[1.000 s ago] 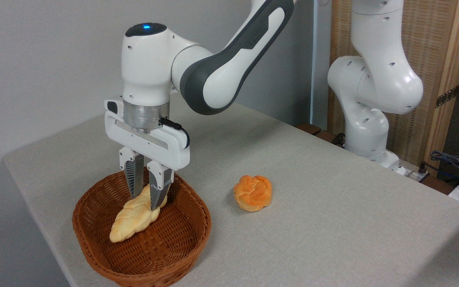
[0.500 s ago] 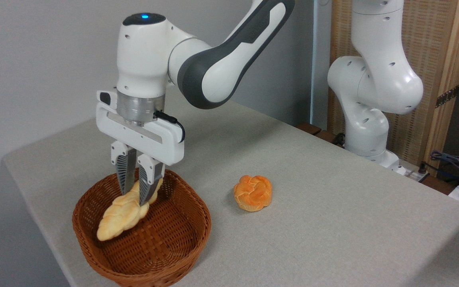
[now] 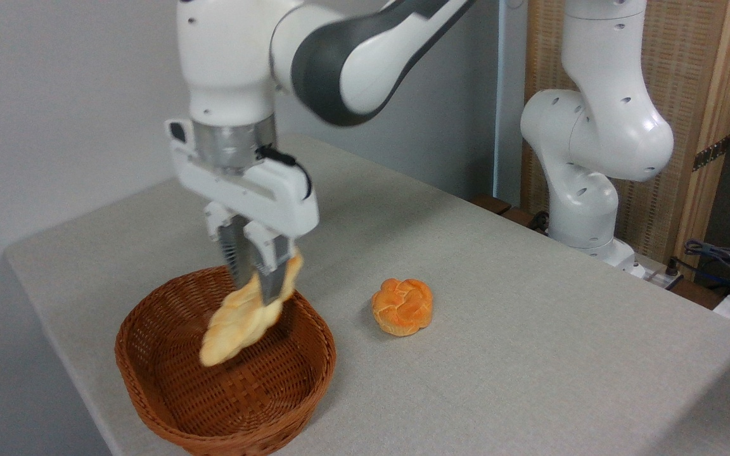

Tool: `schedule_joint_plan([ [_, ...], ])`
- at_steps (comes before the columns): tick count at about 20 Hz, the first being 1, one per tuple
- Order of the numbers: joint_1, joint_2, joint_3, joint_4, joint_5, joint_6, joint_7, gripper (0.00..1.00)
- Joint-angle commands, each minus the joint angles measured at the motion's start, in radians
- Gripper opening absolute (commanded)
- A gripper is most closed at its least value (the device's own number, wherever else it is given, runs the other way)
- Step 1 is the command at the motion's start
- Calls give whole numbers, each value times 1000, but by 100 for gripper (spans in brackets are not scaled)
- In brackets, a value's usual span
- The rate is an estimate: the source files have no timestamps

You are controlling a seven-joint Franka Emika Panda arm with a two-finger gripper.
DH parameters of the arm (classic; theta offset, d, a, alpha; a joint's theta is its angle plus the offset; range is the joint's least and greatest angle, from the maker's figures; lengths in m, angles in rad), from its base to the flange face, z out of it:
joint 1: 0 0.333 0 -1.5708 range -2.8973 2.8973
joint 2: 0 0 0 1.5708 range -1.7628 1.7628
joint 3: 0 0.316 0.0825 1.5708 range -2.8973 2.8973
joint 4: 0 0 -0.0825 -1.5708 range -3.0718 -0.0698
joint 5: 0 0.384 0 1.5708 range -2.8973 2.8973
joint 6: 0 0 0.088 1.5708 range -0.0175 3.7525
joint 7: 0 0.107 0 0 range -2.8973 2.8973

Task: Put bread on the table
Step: 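Lift the loaf out of the basket and carry it toward the orange bun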

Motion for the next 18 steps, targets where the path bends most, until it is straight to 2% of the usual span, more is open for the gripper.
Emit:
schedule_joint_plan([
  [1,-7,-119,87,-15,-20,-185,237,37],
  [4,-9,-211,174,-57,-16,-259,437,38],
  [6,-13,-283,196,-126,-14,-273,499,43],
  [8,-27,-361,193,-206,-14,-273,491,46],
  [9,-55,-390,193,-232,-16,-276,485,50],
  [10,-79,-403,193,-245,-16,-285,482,59],
  [11,-101,-401,190,-246,-20,-293,470,82],
  [12,-130,-400,187,-246,-20,-293,441,96],
  [14,-188,-389,187,-248,-20,-290,372,100],
  [15,-204,-383,187,-252,-20,-288,359,100],
  [18,-204,-381,187,-257,-20,-281,358,100],
])
